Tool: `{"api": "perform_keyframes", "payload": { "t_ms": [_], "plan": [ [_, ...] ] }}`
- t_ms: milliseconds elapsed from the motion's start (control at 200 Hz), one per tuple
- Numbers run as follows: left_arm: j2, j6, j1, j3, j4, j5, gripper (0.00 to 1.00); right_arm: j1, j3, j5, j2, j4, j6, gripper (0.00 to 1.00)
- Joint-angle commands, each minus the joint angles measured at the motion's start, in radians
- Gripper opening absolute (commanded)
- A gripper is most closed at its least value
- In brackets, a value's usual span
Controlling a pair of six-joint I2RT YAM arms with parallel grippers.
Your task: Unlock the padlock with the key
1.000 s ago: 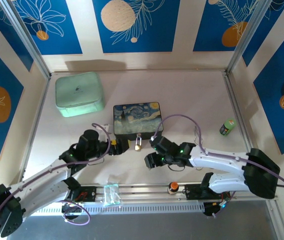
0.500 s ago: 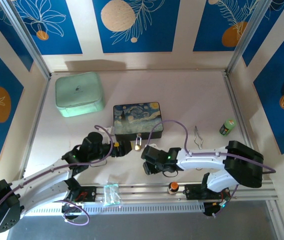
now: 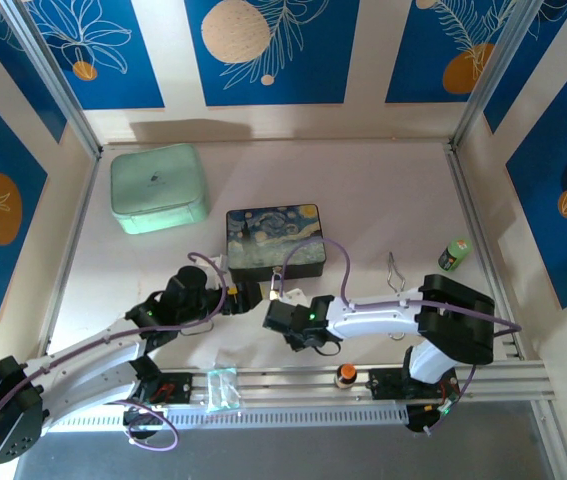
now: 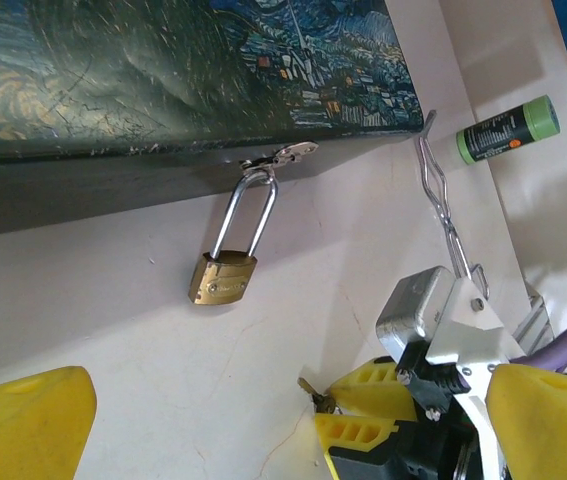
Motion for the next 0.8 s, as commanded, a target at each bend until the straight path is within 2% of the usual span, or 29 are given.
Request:
{"api": "perform_keyframes", "payload": {
  "t_ms": [0, 80, 155, 410, 645, 795],
  "plan": [
    [0.0, -0.007, -0.011, -0.019, 0.0, -0.023, 0.99, 0.01, -0.038, -0.092, 0.06, 0.137, 0.013, 0.17],
    [0.003, -0.006, -0.01, -0.022, 0.001, -0.027, 0.99, 0.002, -0.067, -0.111, 0.044, 0.186, -0.006, 0.04],
    [0.009, -0.009, -0.011, -0.023, 0.001, -0.03, 0.99, -0.008, -0.089, -0.127, 0.024, 0.212, -0.009, 0.0],
    [0.045, -0.019, -0.016, -0.029, 0.068, -0.017, 0.99, -0.068, -0.236, -0.197, -0.13, 0.359, -0.031, 0.0],
    [0.087, -0.054, -0.043, -0.056, 0.201, 0.003, 0.9, -0.183, -0.397, -0.32, -0.347, 0.531, -0.045, 0.0],
    [0.065, -0.086, -0.093, -0.065, 0.278, -0.049, 0.87, -0.285, -0.48, -0.41, -0.493, 0.578, -0.025, 0.0]
  ]
}}
